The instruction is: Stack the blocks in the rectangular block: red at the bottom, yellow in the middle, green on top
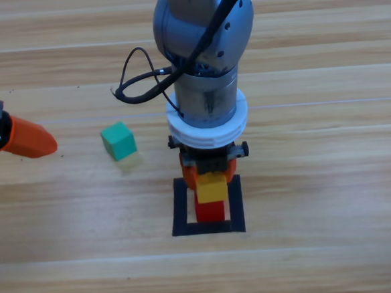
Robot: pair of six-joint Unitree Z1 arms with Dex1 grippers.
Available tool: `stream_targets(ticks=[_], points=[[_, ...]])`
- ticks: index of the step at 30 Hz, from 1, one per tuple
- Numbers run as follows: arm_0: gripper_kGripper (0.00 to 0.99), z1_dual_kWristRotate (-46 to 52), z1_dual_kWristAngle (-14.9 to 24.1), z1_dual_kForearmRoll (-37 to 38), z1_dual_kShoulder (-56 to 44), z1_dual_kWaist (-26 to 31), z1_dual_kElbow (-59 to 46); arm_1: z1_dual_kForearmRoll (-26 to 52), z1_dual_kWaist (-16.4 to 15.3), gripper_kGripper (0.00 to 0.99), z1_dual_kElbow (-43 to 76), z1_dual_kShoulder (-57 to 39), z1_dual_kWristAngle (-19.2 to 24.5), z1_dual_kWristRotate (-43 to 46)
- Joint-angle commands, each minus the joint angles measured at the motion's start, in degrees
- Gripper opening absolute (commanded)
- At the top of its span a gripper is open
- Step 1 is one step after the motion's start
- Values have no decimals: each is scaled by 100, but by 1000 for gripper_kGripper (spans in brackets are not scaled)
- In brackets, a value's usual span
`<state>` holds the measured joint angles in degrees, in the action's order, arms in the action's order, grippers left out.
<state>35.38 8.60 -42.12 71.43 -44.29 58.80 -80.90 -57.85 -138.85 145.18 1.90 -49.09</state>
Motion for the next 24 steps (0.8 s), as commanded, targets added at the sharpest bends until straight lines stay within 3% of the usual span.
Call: stream_targets(ticks=[1,2,3,4,8,13,18,24], points=[[946,22,19,90,117,96,-176,-110,-113,84,-10,432,-85,-13],[946,22,19,90,117,96,-185,-110,-113,341,-10,467,-111,-13],[946,22,19,90,117,96,-185,-110,-113,687,-19,476,-102,-13],[946,22,19,90,117,105,-185,-110,-113,899,-19,476,-93,-13],[946,22,10,90,117,105,-185,-110,-113,990,-45,432,-85,22],[946,22,19,90,125,105,-185,-119,-113,990,-107,10,-5,154],[946,84,107,90,108,158,-114,-93,-113,990,-476,-1009,205,488],[969,312,71,160,292,500,290,13,-113,990,-344,-1906,399,1024]])
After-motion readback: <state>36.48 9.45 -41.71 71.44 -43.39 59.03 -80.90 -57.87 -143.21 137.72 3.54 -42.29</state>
